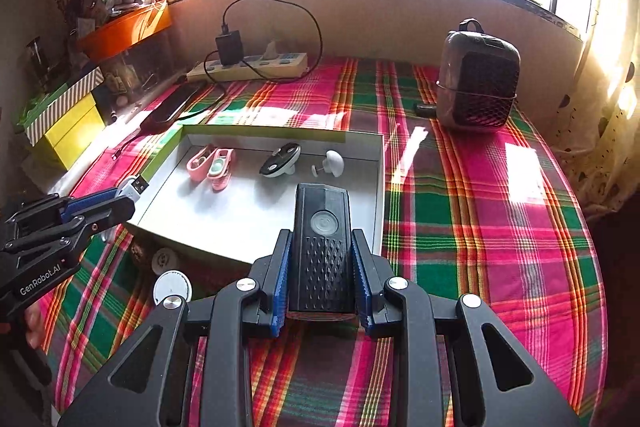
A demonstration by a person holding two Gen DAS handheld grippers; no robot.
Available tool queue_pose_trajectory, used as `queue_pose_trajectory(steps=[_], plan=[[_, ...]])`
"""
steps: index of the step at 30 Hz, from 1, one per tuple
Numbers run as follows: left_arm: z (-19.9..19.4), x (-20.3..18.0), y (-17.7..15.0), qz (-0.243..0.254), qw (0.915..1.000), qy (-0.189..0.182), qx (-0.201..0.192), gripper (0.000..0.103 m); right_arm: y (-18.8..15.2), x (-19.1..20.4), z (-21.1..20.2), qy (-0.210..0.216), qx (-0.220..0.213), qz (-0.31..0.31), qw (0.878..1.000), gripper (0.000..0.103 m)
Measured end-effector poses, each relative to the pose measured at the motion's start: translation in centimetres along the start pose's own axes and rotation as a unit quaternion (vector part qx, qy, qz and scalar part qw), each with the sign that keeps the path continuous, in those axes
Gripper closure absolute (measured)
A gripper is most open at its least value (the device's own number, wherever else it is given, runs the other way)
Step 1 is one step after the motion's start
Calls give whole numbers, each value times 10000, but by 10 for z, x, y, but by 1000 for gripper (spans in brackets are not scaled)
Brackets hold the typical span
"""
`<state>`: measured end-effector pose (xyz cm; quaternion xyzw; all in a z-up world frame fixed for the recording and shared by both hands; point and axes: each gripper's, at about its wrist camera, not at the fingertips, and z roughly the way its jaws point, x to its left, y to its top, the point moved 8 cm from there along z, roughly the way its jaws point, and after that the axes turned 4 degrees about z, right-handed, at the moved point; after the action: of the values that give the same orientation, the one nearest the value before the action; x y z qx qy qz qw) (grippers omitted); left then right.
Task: Organize objects
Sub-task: 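Carry black remote in right gripper while left carries white cable into tray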
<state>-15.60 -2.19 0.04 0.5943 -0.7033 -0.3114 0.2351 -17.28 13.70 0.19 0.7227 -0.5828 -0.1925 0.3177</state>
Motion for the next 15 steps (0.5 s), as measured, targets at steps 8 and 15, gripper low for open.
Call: queue_pose_trajectory(steps=[8, 15], plan=[[25, 10, 6, -39, 9998, 82, 182, 87, 18, -13, 34, -128, 171, 190, 9996, 74], [45, 18, 8, -60, 9994, 135, 326, 87, 21, -16, 58, -289, 361, 171, 9988, 74]])
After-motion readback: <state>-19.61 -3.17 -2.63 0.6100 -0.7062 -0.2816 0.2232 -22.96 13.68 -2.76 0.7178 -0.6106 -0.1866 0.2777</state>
